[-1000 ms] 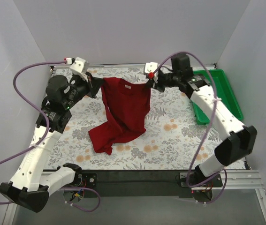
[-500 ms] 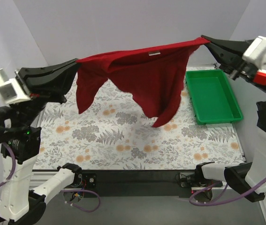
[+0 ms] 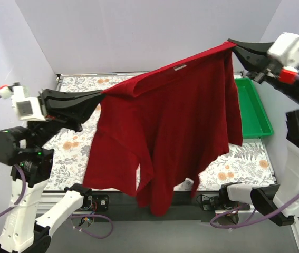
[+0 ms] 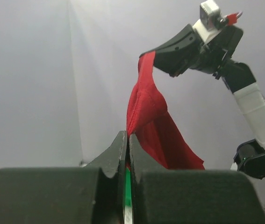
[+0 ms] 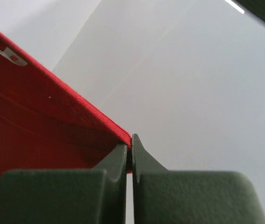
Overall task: Fold and stack the t-shirts
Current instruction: Flatten the tshirt out
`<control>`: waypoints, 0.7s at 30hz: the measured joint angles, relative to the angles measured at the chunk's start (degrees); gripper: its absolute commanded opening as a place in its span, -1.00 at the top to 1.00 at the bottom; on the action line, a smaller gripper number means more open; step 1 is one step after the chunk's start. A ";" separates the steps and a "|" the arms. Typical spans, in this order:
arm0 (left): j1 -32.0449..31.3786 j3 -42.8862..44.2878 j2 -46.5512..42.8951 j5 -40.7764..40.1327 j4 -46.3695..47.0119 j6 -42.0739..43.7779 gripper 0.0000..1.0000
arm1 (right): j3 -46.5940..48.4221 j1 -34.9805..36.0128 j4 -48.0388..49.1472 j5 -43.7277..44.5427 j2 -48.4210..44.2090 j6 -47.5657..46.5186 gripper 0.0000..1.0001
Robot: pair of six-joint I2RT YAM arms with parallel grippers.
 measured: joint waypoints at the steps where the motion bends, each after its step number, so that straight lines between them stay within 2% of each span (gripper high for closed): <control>1: 0.00 -3.08 -1.14 -1.40 -0.94 -0.04 1.00 | -1.86 0.00 0.13 0.11 0.55 -0.11 0.97; 5: 0.00 -12.44 -3.89 -9.51 -6.86 0.50 1.00 | -8.17 1.75 2.54 0.74 6.84 -0.98 0.97; 12: 0.20 -25.75 -7.13 -33.03 -19.85 0.04 1.00 | -11.85 15.96 6.78 13.77 31.10 -5.79 0.97; 16: 0.22 -31.34 -9.86 -47.76 -28.13 -4.79 1.00 | -10.84 24.22 11.80 23.63 46.07 -5.60 0.97; 21: 0.33 -37.57 -13.29 -60.04 -37.20 -13.94 1.00 | -7.93 33.75 19.23 33.57 60.70 -2.75 0.97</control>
